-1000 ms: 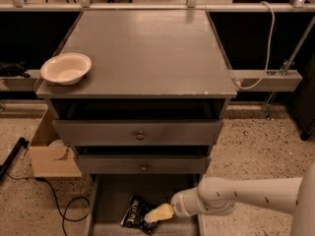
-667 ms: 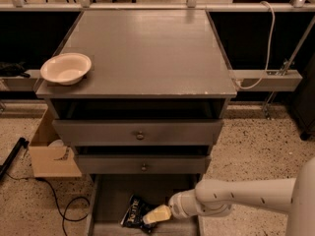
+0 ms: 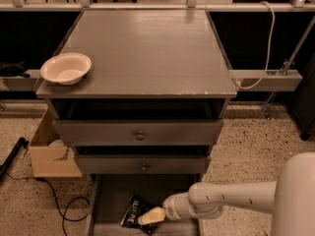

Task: Pick blue chip bag from bottom drawer and place on counter

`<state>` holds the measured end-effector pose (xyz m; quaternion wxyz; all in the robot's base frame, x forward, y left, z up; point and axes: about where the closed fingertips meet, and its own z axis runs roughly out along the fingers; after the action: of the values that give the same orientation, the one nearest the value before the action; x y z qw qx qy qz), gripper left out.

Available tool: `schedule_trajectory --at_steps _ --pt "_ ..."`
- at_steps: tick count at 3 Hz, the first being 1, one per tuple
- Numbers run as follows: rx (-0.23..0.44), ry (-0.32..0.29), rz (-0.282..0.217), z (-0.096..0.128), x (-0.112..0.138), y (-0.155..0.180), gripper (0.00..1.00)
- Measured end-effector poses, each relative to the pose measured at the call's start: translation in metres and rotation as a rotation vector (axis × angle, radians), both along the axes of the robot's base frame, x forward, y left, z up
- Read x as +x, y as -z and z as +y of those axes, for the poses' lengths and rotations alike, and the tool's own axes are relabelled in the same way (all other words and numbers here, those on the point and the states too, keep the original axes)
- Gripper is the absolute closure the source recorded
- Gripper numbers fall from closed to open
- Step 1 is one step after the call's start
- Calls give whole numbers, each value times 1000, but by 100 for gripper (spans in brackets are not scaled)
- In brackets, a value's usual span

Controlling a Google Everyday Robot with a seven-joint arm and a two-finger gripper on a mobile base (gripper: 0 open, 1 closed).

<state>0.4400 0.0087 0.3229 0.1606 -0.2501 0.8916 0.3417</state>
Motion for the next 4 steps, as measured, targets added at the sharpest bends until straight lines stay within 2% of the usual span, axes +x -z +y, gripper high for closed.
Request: schedule_trajectory --at_steps 1,3,4 --pt "1 38 2 16 21 23 0" --pt "4 66 1 15 16 23 0" --pt "-20 89 -13 23 12 35 0"
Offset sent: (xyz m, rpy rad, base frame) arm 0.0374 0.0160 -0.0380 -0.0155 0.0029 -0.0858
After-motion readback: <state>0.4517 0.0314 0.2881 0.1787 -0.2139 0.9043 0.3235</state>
